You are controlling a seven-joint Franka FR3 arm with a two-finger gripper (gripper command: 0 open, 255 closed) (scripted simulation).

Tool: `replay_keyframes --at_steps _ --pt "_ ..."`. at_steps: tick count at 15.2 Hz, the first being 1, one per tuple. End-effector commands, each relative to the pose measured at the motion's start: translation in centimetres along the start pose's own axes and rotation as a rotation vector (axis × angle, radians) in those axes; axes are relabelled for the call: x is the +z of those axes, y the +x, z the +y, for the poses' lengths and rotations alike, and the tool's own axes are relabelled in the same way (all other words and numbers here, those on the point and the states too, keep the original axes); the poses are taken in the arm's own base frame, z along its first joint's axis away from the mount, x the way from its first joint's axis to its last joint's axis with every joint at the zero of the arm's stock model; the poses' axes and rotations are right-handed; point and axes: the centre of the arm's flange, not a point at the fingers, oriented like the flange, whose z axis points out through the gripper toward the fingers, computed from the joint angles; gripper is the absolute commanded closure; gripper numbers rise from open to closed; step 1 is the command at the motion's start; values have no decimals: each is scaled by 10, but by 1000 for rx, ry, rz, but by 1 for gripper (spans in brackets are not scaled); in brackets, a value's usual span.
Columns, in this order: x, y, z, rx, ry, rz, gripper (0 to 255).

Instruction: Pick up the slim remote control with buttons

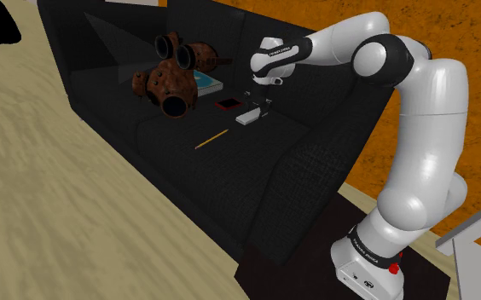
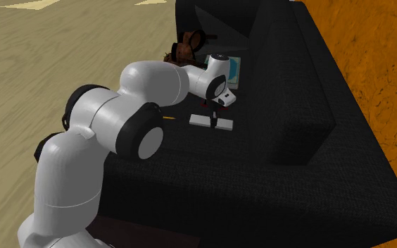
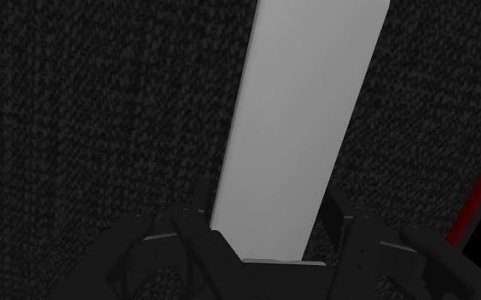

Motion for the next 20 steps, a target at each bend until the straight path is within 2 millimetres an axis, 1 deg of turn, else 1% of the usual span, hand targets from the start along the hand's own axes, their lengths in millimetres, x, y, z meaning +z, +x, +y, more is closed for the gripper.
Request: replay_keyframes --at_steps 1,5,20 --pt "1 -1 0 -1 -1 -1 255" --pt "1 0 0 -1 -2 -1 255" --pt "-78 -3 1 -1 -2 -1 255"
